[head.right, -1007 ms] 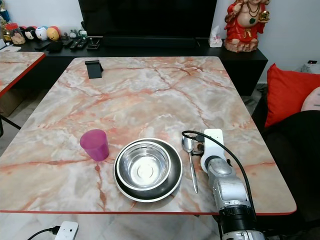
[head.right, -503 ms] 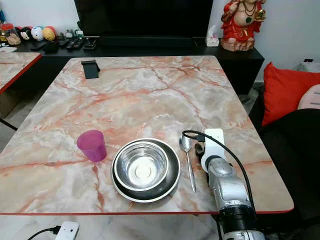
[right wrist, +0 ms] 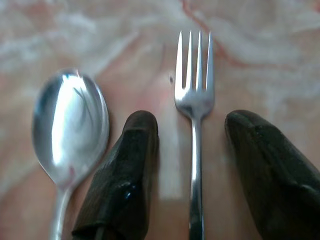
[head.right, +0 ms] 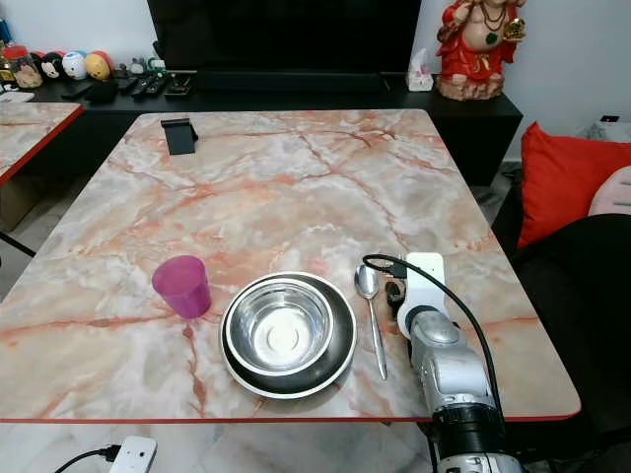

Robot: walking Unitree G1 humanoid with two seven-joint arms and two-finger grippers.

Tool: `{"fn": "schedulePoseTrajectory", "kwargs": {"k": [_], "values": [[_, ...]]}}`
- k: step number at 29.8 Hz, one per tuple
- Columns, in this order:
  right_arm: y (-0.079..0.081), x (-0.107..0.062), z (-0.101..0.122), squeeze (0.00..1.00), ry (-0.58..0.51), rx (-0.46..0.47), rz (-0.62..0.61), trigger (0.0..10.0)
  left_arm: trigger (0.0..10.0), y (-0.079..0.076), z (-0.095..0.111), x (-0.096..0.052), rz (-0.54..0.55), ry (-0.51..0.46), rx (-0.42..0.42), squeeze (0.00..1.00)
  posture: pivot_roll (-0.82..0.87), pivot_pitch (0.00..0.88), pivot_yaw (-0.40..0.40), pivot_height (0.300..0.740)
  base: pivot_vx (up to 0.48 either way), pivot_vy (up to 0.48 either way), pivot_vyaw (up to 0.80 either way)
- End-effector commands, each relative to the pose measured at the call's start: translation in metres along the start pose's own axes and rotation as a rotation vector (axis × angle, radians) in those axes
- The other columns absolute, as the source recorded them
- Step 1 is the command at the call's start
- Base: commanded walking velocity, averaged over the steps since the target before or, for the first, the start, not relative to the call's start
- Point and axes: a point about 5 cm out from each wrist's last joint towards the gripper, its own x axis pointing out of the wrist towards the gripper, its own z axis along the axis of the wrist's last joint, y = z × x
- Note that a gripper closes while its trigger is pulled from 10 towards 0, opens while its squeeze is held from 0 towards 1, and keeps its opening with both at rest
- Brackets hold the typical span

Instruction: Setting the table

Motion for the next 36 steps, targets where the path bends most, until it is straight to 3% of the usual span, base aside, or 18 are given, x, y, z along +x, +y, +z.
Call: {"fn": "schedulePoseTrajectory", "kwargs": {"k": [1, 7, 10, 13, 18, 28, 36], "values": [[0.002, -0.002, 0.021, 0.00, -0.087, 0.037, 0.007, 10.0, 10.0, 0.002, -0.001, 0.000, 0.000, 0.015, 0.018, 0.00, -0.02, 0.000, 0.016, 0.740, 0.000, 0.000, 0.00], [0.000, -0.006, 0.048, 0.00, -0.214, 0.072, -0.008, 10.0, 10.0, 0.002, -0.001, 0.000, -0.002, 0.015, 0.019, 0.00, -0.02, 0.000, 0.018, 0.740, 0.000, 0.000, 0.00], [-0.008, -0.008, 0.057, 0.00, -0.263, 0.040, -0.060, 10.0, 10.0, 0.002, -0.001, 0.000, -0.002, 0.015, 0.020, 0.00, -0.02, 0.000, 0.018, 0.740, 0.000, 0.000, 0.00], [-0.018, -0.007, 0.053, 0.00, -0.226, -0.071, -0.122, 10.0, 10.0, 0.002, -0.001, 0.000, -0.004, 0.016, 0.020, 0.00, -0.02, 0.000, 0.017, 0.740, 0.000, 0.000, 0.00], [-0.033, -0.005, 0.036, 0.00, -0.125, -0.081, -0.178, 10.0, 10.0, 0.001, -0.001, 0.000, -0.007, 0.017, 0.019, 0.00, -0.02, 0.000, 0.016, 0.740, 0.000, 0.000, 0.00], [-0.039, -0.001, 0.006, 0.00, 0.025, -0.142, -0.164, 10.0, 10.0, 0.001, -0.001, 0.000, -0.010, 0.019, 0.016, 0.00, -0.02, 0.000, 0.016, 0.740, 0.000, 0.000, 0.00], [-0.038, 0.000, 0.005, 0.00, 0.034, -0.139, -0.156, 10.0, 10.0, 0.002, -0.002, 0.000, -0.012, 0.020, 0.021, 0.00, -0.02, 0.000, 0.021, 0.740, 0.000, 0.000, 0.00]]}}
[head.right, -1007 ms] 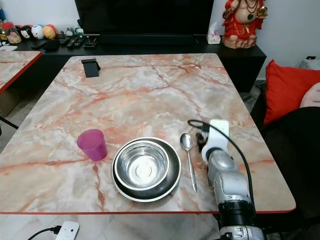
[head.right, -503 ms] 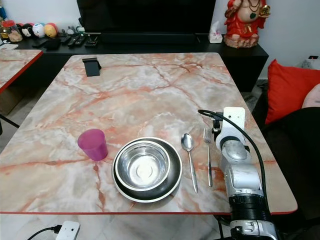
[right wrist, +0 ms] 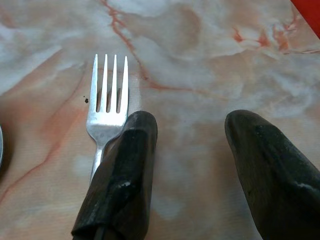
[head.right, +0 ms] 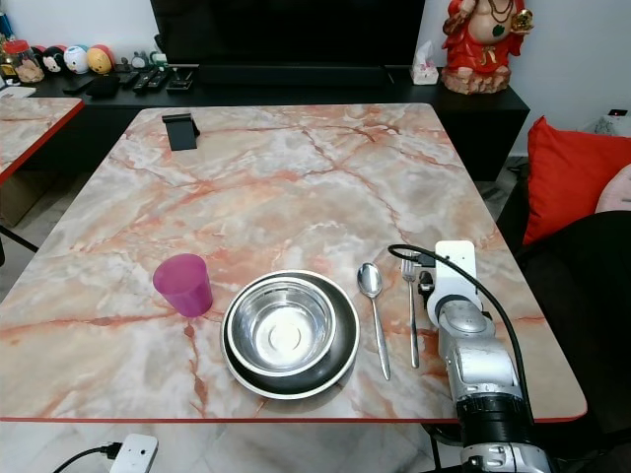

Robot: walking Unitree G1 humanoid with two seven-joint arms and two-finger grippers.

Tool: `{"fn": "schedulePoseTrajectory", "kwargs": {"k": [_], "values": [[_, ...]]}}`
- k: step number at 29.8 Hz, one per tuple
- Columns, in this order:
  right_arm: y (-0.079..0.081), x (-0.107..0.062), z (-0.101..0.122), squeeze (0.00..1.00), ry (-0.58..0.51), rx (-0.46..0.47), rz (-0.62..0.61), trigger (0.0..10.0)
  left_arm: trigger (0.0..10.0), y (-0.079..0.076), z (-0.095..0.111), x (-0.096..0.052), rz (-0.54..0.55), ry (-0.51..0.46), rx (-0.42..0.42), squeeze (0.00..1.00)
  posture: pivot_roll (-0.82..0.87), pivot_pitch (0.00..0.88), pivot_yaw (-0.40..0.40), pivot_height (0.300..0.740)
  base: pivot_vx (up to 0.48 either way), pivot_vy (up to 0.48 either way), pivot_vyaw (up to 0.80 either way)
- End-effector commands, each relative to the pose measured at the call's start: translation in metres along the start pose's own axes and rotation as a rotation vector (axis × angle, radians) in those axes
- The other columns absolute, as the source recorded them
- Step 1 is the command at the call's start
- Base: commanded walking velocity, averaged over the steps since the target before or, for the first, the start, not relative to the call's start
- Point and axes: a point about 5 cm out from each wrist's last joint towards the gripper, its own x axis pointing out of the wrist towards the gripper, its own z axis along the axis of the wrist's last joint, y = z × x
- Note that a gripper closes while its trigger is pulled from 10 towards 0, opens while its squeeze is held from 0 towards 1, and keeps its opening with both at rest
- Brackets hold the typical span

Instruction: Setting the table

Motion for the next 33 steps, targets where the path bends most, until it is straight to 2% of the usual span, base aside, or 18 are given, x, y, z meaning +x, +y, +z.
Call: {"fn": "schedulePoseTrajectory", "kwargs": {"k": [1, 13, 33], "values": [[-0.001, 0.000, -0.004, 0.00, 0.023, -0.015, -0.001, 10.0, 10.0, 0.002, -0.004, -0.001, -0.003, 0.025, 0.018, 0.00, -0.02, 0.000, 0.021, 0.740, 0.000, 0.000, 0.00], [0.007, 0.000, -0.005, 0.00, 0.034, -0.035, 0.043, 10.0, 10.0, 0.002, -0.005, -0.001, -0.003, 0.026, 0.018, 0.00, -0.02, 0.000, 0.018, 0.740, 0.000, 0.000, 0.00], [0.009, 0.000, 0.000, 0.00, 0.013, -0.040, 0.058, 10.0, 10.0, 0.002, -0.005, -0.001, -0.003, 0.025, 0.016, 0.00, -0.02, 0.000, 0.017, 0.740, 0.000, 0.000, 0.00]]}}
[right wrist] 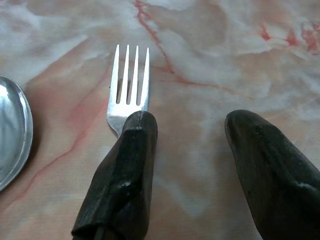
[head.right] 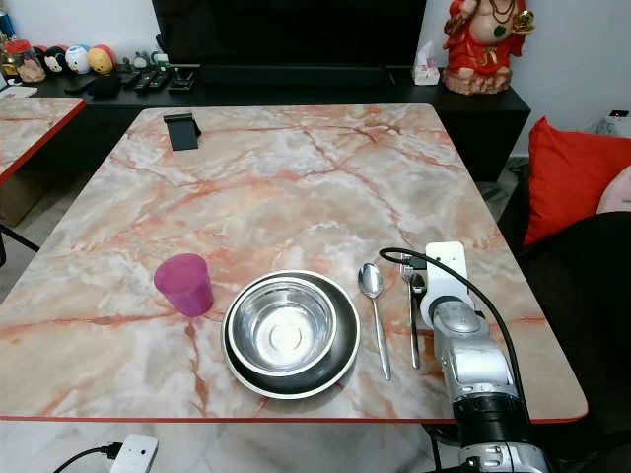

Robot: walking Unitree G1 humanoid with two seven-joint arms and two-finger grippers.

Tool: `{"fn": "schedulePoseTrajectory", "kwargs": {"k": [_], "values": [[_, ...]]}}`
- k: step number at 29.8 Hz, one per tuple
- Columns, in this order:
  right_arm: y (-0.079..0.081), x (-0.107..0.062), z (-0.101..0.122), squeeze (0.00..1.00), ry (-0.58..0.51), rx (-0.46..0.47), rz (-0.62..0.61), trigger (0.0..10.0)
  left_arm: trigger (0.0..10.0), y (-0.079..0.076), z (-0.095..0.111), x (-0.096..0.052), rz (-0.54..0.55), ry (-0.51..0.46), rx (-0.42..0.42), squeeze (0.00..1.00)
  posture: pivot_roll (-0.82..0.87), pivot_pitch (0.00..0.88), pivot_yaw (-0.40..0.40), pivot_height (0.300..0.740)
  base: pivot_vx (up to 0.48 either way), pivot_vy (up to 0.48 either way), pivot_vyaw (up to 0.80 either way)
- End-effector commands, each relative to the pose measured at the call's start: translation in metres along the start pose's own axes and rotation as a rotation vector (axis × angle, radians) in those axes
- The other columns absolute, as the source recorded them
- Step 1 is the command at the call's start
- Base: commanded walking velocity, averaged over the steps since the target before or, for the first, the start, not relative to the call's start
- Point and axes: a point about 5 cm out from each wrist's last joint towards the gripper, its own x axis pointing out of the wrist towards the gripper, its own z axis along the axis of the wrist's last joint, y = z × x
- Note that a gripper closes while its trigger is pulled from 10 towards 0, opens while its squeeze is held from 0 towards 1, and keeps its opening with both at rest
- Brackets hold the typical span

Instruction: Setting the table

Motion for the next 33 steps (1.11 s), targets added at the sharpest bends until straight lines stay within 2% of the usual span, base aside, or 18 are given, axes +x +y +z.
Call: {"fn": "schedulePoseTrajectory", "kwargs": {"k": [1, 22, 27, 28, 30, 33], "values": [[0.002, 0.000, 0.001, 0.00, -0.001, -0.006, 0.009, 10.0, 10.0, 0.002, -0.005, -0.001, -0.002, 0.024, 0.014, 0.00, -0.02, 0.000, 0.017, 0.740, 0.000, 0.000, 0.00], [0.008, 0.000, 0.001, 0.00, -0.007, -0.001, 0.025, 10.0, 10.0, 0.002, -0.004, -0.001, -0.002, 0.023, 0.013, 0.00, -0.02, 0.000, 0.018, 0.740, 0.000, 0.000, 0.00], [-0.005, -0.003, 0.010, 0.00, -0.116, 0.033, -0.086, 10.0, 10.0, 0.002, -0.004, -0.001, -0.001, 0.023, 0.011, 0.00, -0.02, 0.000, 0.016, 0.740, 0.000, 0.000, 0.00], [-0.010, -0.010, 0.011, 0.00, -0.186, 0.067, -0.115, 10.0, 10.0, 0.002, -0.004, -0.001, 0.000, 0.023, 0.012, 0.00, -0.02, 0.000, 0.016, 0.740, 0.000, 0.000, 0.00], [-0.016, -0.021, 0.009, 0.00, -0.255, 0.104, -0.150, 10.0, 10.0, 0.002, -0.004, -0.001, 0.000, 0.024, 0.012, 0.00, -0.03, 0.000, 0.017, 0.740, 0.000, 0.000, 0.00], [-0.023, -0.031, 0.007, 0.00, -0.315, 0.131, -0.197, 10.0, 10.0, 0.003, -0.004, -0.001, -0.001, 0.024, 0.013, 0.00, -0.04, 0.000, 0.019, 0.740, 0.000, 0.000, 0.00]]}}
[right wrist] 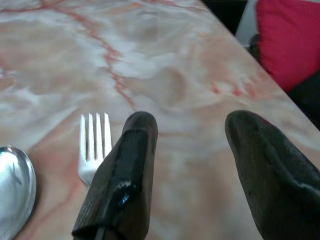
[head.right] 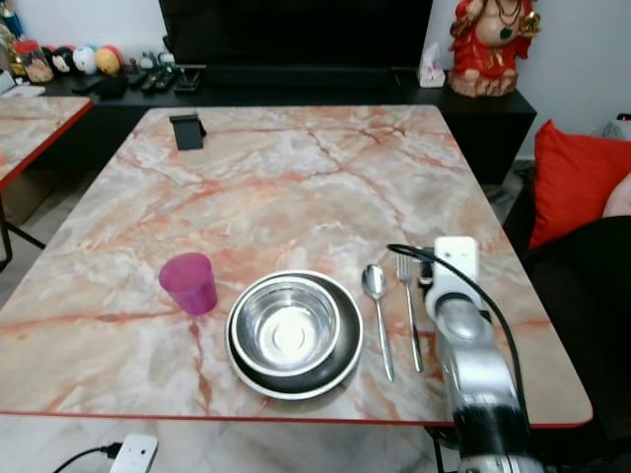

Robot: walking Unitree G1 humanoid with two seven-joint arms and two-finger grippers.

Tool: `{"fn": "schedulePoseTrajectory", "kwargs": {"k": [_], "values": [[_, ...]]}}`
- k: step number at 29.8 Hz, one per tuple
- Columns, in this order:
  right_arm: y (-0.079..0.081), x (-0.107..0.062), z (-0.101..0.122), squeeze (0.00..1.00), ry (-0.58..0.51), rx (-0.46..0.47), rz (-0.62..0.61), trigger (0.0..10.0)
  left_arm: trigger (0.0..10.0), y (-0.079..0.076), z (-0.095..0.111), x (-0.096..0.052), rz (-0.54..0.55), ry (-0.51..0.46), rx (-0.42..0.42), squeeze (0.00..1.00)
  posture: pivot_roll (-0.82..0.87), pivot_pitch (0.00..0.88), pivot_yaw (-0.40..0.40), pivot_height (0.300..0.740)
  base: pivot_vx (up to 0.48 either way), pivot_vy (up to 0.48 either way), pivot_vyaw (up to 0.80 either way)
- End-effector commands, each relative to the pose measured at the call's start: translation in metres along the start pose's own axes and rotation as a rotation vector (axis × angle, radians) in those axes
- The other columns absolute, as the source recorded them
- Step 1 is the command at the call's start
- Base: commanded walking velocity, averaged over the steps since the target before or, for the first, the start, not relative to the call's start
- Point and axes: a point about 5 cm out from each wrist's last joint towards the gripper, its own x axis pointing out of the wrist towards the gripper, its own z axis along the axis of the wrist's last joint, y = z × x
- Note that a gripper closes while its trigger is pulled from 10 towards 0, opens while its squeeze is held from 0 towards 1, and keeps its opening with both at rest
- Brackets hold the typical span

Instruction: Setting the table

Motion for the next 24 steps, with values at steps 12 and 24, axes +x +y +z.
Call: {"fn": "schedulePoseTrajectory", "kwargs": {"k": [12, 24], "values": [[-0.035, -0.017, 0.024, 0.00, -0.240, 0.044, -0.179, 10.0, 10.0, 0.001, -0.002, 0.000, -0.006, 0.013, 0.019, 0.00, -0.05, 0.000, 0.018, 0.740, 0.000, 0.000, 0.00], [0.000, -0.019, 0.050, 0.00, -0.433, 0.144, -0.077, 10.0, 10.0, 0.004, -0.003, -0.001, 0.024, 0.011, 0.000, 0.00, -0.02, 0.000, 0.008, 0.740, 0.000, 0.000, 0.00]]}}
